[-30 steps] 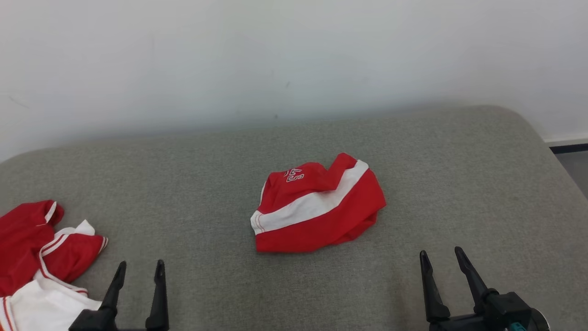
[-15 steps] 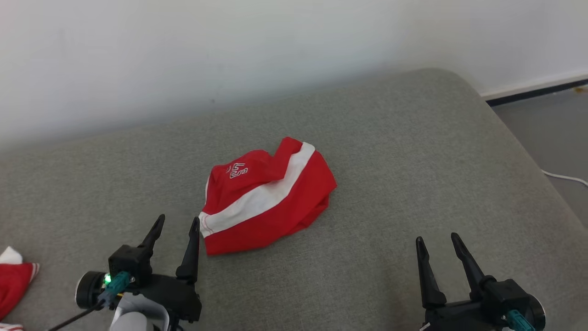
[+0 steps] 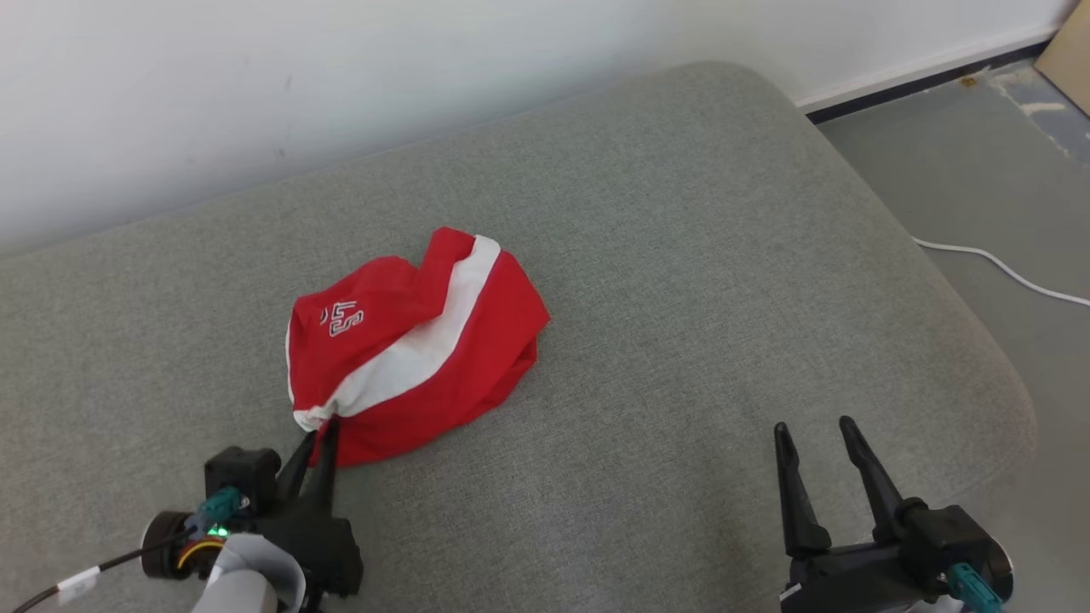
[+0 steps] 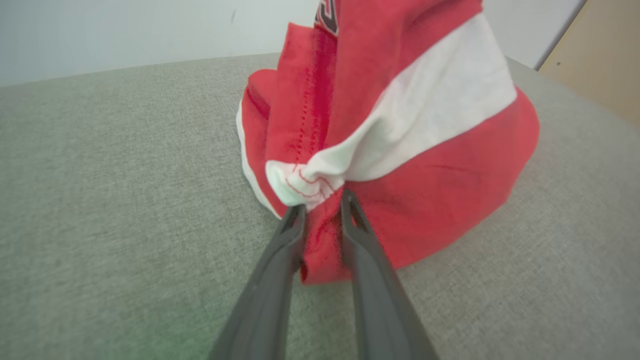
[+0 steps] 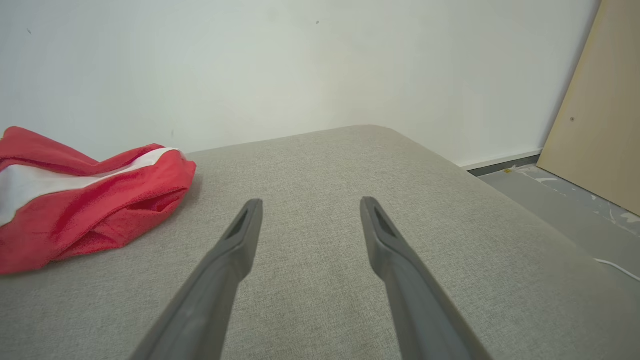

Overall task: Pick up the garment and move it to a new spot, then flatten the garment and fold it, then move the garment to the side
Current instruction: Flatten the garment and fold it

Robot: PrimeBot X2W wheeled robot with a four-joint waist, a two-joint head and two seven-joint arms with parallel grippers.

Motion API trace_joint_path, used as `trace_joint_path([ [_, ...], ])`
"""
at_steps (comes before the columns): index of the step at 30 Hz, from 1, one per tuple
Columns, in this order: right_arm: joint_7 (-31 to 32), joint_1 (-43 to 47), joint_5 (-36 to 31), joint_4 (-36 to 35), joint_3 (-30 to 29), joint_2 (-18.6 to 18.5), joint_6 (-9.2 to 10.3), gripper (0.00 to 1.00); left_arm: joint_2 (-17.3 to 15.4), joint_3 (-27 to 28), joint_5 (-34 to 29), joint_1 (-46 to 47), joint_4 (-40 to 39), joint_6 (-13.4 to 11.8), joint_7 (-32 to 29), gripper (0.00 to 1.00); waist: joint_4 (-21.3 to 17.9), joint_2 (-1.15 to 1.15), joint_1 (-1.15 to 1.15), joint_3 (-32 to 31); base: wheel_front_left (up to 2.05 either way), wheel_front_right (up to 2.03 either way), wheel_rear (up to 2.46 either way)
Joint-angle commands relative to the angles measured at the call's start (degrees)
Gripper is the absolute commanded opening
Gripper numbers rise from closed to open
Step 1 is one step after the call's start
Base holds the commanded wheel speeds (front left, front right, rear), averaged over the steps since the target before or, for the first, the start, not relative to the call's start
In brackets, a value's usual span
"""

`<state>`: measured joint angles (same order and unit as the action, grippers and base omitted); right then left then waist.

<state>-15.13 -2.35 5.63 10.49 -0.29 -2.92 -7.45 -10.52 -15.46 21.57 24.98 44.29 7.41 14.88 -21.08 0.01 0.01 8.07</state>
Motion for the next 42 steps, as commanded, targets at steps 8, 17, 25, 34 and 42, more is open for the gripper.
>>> trace_joint_path([
  [8, 0.0, 1.6, -0.4, -0.2, -0.9, 0.1, -0.07, 1.0, -0.6, 1.3, -2.6, -1.1, -7.9, -0.2, 0.3, 0.0, 3.7, -0.01, -0.01, -2.4, 0.0, 0.0, 0.0],
  [17, 0.0, 3.1, -0.2, -0.3, -1.6, 0.1, -0.07, 1.0, -0.3, -2.2, -7.5, -12.9, -21.0, -0.2, 0.3, 0.0, 13.8, -0.01, -0.01, -4.3, 0.0, 0.0, 0.0],
  [25, 0.0, 2.7, 0.1, 0.1, -0.7, 0.1, -0.06, 1.0, 2.4, -5.4, -4.8, -21.4, -19.7, 0.1, 0.4, 0.0, 17.9, -0.01, -0.01, -4.0, 0.0, 0.0, 0.0],
  [34, 0.0, 3.7, -1.0, 0.7, -1.7, 0.1, -0.07, 1.0, 5.0, 0.1, -5.8, -22.6, -26.5, -0.3, 0.4, 1.0, 20.0, -0.01, -0.01, -5.3, 0.0, 0.0, 0.0],
  [42, 0.0, 3.7, -1.1, 0.8, -1.7, 0.1, -0.07, 1.0, 5.9, 8.0, -8.2, -25.1, -36.1, -1.5, 0.4, 1.0, 21.5, -0.01, -0.01, -6.1, 0.0, 0.0, 0.0],
])
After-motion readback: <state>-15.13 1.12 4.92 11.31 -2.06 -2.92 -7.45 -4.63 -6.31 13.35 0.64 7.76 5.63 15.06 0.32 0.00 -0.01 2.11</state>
